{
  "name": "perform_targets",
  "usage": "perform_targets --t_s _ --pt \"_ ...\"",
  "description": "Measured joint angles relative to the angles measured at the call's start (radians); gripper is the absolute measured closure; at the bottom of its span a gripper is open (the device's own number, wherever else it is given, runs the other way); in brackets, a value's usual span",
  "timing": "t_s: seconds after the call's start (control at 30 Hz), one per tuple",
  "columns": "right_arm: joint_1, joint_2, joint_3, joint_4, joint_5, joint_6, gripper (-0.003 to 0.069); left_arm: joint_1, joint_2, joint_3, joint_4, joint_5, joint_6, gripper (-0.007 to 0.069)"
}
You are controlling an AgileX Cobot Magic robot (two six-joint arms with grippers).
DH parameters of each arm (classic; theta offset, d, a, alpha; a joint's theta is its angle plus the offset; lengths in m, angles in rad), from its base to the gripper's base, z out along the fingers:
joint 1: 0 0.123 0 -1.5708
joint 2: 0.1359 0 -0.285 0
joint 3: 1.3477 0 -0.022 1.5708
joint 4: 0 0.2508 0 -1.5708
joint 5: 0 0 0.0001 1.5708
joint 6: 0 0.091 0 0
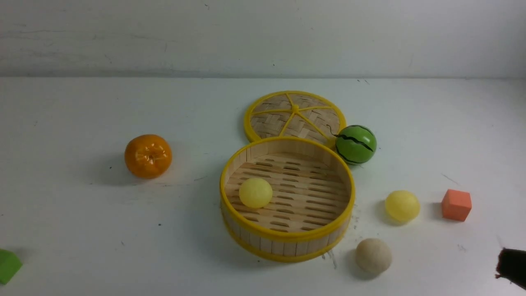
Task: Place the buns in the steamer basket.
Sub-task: Use the right arm to grab a steamed stuffed bun
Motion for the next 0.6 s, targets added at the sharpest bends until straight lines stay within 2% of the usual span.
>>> perform_targets --t_s 0.13,0.2,0.23,0.3,0.43,0.53,0.6 --pt "0.003 0.369 -0.231 -0.070 0.216 -0.079 0.0418 0.000 0.008 0.000 0.012 0.006 0.000 0.0638" --pt "0.015 0.453 -0.288 -0.088 0.243 -0.086 0.0418 0.000 0.008 0.000 0.012 0.008 0.000 0.0638" --pt "0.055 0.595 -0.357 -0.115 0.270 -0.086 0.0418 0.000 0.008 0.000 0.013 0.011 0.000 0.0638" --pt "0.116 0.692 -0.416 -0.152 0.275 -0.072 0.0418 0.000 0.009 0.000 0.013 0.012 0.000 0.0638" --pt "0.234 0.901 -0.525 -0.309 0.257 0.023 0.0418 0.000 0.009 0.000 0.013 0.013 0.000 0.0638" --pt "0.270 1.019 -0.576 -0.407 0.208 0.094 0.0418 0.000 0.010 0.000 0.027 0.014 0.000 0.0638" --pt "0.273 1.061 -0.592 -0.421 0.181 0.106 0.0418 0.000 0.011 0.000 0.036 0.014 0.000 0.0638"
